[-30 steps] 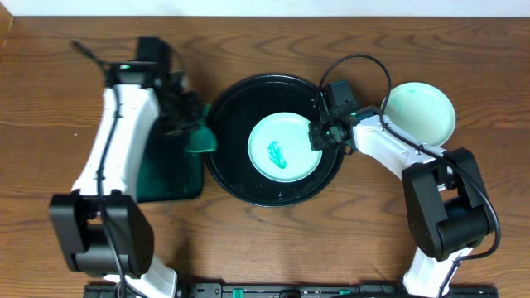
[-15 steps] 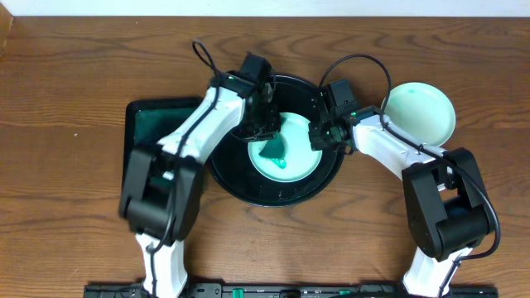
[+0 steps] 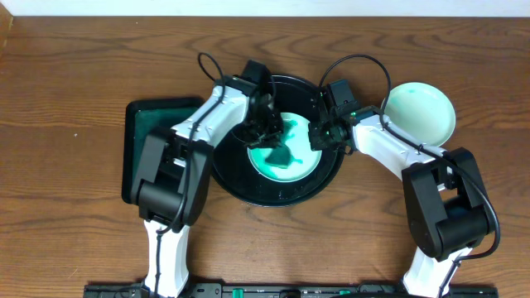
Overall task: Clean dirty plates on tray and stack at the side
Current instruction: 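Scrub the green plate with the sponge in the left gripper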
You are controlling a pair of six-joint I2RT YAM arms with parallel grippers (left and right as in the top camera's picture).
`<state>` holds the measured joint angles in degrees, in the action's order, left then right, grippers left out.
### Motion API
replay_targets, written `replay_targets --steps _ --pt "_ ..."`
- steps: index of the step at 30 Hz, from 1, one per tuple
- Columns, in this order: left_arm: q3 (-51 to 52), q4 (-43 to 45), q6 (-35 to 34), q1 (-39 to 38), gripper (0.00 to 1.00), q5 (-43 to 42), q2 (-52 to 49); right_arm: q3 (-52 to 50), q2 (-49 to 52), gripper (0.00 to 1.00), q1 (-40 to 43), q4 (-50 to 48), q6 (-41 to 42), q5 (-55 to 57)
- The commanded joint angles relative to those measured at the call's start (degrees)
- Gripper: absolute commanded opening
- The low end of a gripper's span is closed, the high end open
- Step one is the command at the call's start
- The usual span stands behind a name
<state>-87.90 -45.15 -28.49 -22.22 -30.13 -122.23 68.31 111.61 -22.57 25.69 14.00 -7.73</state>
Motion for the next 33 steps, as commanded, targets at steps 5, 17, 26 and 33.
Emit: replay_targets --steps 5,17,26,33 --pt "0.66 -0.68 1.79 -6.82 0.07 -12.11 -2.40 -0.09 2.34 0.01 -0.83 0.33 -0.31 -0.28" --pt "0.66 0.74 -0.26 0.70 0.07 13.09 -2.40 -0.09 2.34 0.01 -0.83 0.55 0.76 -0.28" --pt "0.66 -7.02 -4.61 5.03 0.07 37.53 -2.40 -0.09 2.36 0.01 -0.90 0.85 0.76 -0.28" --pt "0.66 -9.05 -5.09 4.11 0.07 40.46 -2.40 -0.07 2.36 0.01 -0.90 0.85 0.74 -0.28"
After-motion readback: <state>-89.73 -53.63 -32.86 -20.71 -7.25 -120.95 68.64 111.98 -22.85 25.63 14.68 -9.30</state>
